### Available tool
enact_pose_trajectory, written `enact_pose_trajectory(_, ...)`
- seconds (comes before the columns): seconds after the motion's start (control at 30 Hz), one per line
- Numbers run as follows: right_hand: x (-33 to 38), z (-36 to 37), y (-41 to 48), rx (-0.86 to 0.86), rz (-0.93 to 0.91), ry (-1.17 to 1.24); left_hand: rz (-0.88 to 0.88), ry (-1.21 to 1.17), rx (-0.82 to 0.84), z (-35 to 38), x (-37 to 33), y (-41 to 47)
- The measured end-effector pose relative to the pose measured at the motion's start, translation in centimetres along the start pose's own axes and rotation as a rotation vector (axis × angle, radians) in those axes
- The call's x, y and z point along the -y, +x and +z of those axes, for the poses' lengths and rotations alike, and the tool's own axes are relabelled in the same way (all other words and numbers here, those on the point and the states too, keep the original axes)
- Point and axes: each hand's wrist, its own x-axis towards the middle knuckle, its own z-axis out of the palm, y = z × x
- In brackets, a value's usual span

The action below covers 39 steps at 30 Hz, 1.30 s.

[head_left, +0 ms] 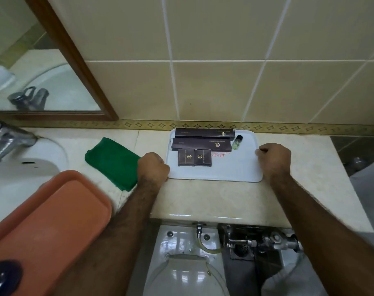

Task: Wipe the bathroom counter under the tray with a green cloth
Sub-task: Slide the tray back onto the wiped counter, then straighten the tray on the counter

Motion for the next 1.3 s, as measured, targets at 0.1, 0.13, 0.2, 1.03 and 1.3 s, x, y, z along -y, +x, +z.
enact_pose_trajectory(0.1,1.0,-0.4,-0.8,-0.031,-0.126,-0.197,0.043,0.097,0.076,-1.1,-0.4,0.4)
enact_pose_trajectory(0.13,1.8,-0.3,-1.5,-0.107,-0.234,-0.305,0.045,0.123,0.084,-1.9,-0.5,0.5)
enact_pose_trajectory(0.2,4.4,-0.1,-3.7,-0.233,-0.428,-0.361,0.052,0.163,0.024,-4.2,-0.4,1.0)
enact_pose_trajectory(1.03,27.0,10.9,-18.6,0.387,-0.179,0.291,0.068,-0.26,-0.221,-16.7,9.7,7.2)
enact_pose_trajectory(1.3,30.1,6.6,-23.5,0.687,-0.013,0.712,0.06,-0.331,-0.418,-23.7,11.8,3.0)
